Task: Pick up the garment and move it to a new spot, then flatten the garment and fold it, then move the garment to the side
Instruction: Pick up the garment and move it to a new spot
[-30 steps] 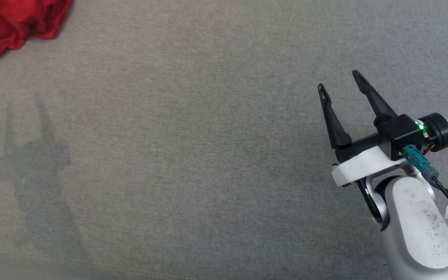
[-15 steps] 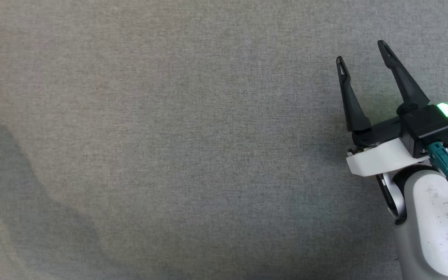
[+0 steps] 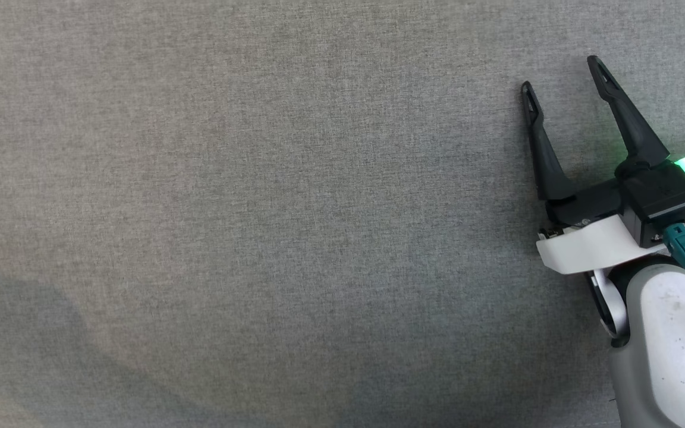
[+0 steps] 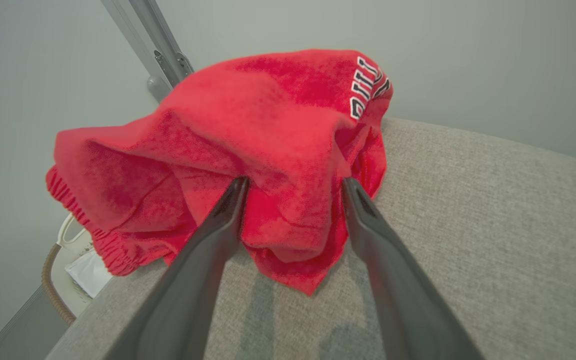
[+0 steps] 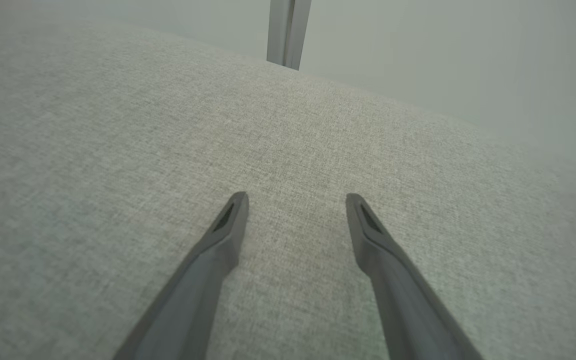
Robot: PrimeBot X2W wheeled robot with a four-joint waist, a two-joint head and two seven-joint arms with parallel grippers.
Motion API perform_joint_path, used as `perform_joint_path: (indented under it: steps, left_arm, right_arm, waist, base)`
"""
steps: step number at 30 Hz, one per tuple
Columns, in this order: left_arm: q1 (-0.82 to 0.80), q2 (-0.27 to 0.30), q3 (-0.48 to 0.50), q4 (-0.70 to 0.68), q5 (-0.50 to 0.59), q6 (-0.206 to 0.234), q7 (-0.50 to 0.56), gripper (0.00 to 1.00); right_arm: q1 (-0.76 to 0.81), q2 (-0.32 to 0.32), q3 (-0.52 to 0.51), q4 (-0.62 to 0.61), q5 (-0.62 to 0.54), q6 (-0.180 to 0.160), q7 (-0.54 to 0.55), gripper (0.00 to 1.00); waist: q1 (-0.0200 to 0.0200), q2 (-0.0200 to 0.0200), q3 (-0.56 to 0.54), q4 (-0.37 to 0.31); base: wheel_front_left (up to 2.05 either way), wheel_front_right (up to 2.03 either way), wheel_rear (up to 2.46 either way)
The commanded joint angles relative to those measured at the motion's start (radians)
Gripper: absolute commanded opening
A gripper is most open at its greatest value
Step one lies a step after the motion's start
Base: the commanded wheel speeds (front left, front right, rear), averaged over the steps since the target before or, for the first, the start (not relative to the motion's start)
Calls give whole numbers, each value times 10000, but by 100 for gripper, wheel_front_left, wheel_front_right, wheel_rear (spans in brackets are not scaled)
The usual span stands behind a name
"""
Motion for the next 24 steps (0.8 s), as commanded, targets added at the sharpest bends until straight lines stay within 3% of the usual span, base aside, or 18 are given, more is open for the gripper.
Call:
perform_joint_path:
  steps: [1, 2, 13, 24]
  left_arm:
    - [-252, 103, 16, 49, -66, 82, -136, 38]
    - [-327, 103, -7, 110, -62, 79, -227, 0]
    - [-432, 302, -329, 553, 98, -201, -929, 0]
    - [-135, 601, -1067, 215, 409, -634, -1224, 0]
  right_arm:
    - [100, -61, -64, -56, -17, -16, 16, 100]
    - [106, -61, -91, -63, -28, -16, 5, 100]
    - [-13, 20, -71, 666, 38, -16, -449, 100]
    - [102, 38, -119, 2385, 692, -16, -1217, 100]
  waist:
    - [-1, -1, 100, -44]
    - [-1, -1, 116, -31]
    - [-1, -1, -564, 77]
    - [-1, -1, -2738, -120]
  base:
    - [0, 0, 0]
    - [0, 0, 0]
    - [0, 0, 0]
    - [0, 0, 0]
